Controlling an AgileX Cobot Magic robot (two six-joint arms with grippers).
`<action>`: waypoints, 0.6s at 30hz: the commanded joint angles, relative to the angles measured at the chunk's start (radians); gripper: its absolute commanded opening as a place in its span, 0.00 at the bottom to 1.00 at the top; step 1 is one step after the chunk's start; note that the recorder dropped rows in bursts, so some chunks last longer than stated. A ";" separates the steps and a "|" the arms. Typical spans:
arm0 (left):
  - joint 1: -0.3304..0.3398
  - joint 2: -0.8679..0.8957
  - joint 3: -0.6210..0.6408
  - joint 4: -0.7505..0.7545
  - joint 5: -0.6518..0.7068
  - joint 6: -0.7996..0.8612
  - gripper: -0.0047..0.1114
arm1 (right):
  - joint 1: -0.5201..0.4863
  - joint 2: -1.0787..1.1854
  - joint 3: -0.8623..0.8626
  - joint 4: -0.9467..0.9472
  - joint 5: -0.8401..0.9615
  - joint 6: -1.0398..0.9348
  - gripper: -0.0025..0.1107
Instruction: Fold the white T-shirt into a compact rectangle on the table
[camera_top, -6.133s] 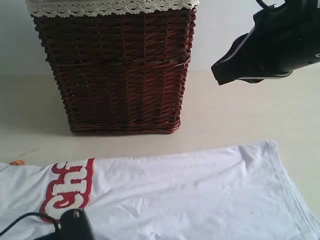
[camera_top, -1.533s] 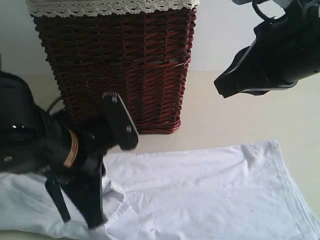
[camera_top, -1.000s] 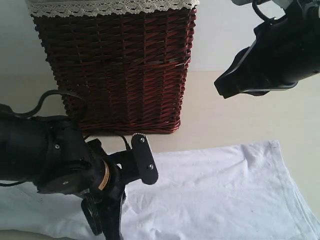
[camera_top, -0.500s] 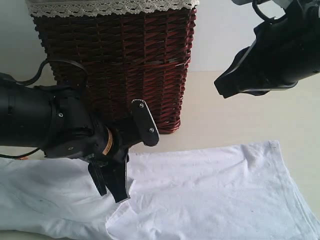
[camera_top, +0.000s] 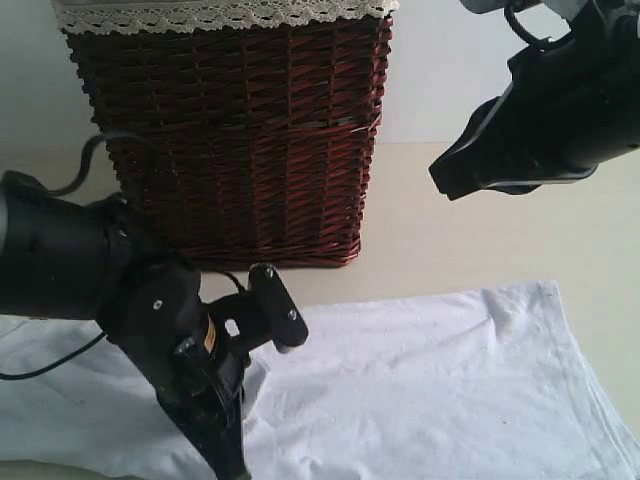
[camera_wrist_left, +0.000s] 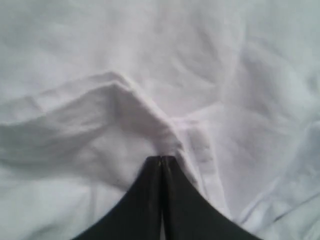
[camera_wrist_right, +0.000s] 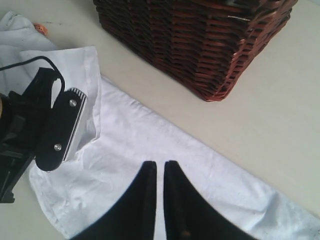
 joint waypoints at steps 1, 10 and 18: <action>0.000 0.055 0.011 -0.032 0.089 0.025 0.04 | 0.001 -0.007 -0.009 -0.003 0.004 0.000 0.09; 0.000 -0.060 0.007 -0.041 0.093 0.021 0.04 | 0.001 -0.007 -0.009 -0.004 0.004 0.000 0.09; 0.107 -0.225 0.016 0.053 0.094 -0.182 0.04 | 0.001 -0.007 -0.009 -0.004 0.006 0.000 0.09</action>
